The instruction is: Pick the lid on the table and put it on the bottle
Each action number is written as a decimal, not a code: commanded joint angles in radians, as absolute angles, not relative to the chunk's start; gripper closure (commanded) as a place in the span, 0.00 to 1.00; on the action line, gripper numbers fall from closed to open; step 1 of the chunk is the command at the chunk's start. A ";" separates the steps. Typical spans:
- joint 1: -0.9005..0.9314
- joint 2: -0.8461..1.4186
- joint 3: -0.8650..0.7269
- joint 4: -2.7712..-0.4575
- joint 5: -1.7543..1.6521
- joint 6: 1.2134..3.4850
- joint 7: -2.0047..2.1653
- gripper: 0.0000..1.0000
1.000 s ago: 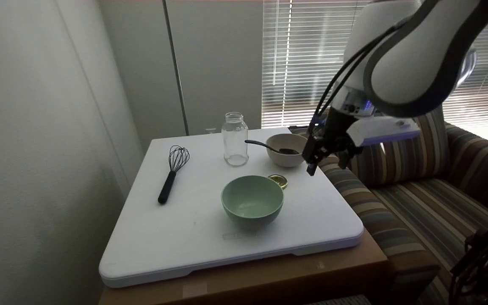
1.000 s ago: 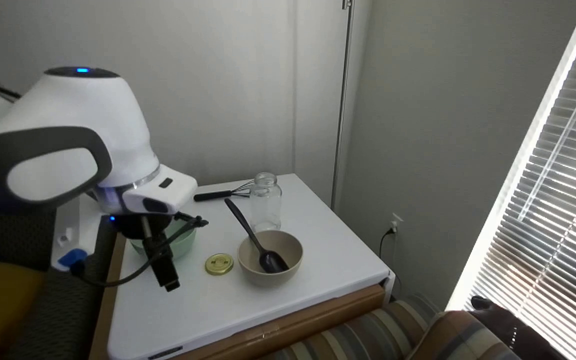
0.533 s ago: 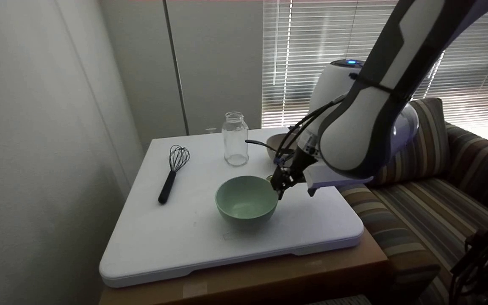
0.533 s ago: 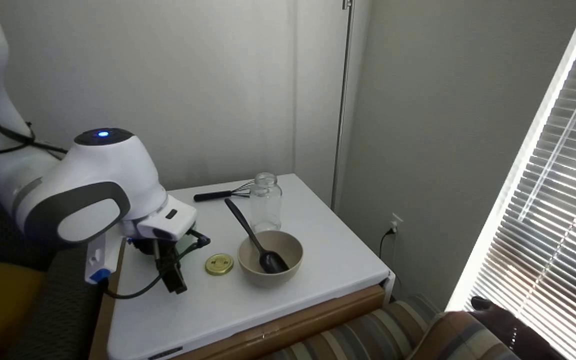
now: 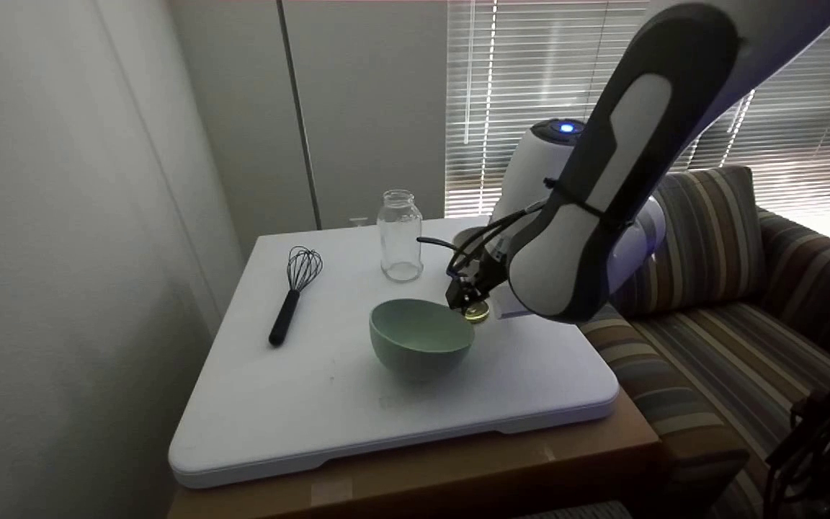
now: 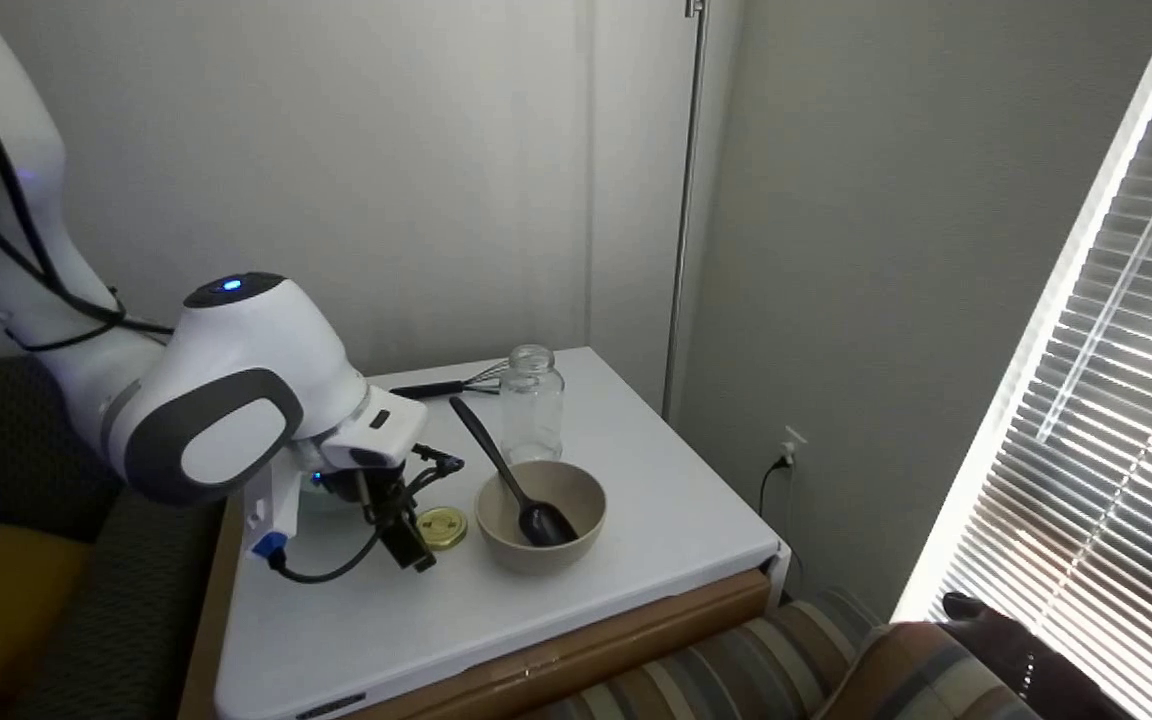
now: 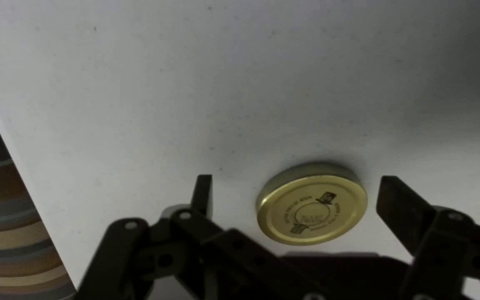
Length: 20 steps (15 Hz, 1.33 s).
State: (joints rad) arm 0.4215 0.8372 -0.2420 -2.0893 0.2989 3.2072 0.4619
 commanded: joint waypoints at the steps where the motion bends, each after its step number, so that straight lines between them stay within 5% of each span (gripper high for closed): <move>1: 0.406 0.921 -0.240 -2.023 0.335 3.202 0.470 0.00; 20: 0.390 1.000 -0.245 -1.881 0.319 3.126 0.455 0.00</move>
State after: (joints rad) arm 0.3850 0.9124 -0.2303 -1.9691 0.3269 3.1817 0.4619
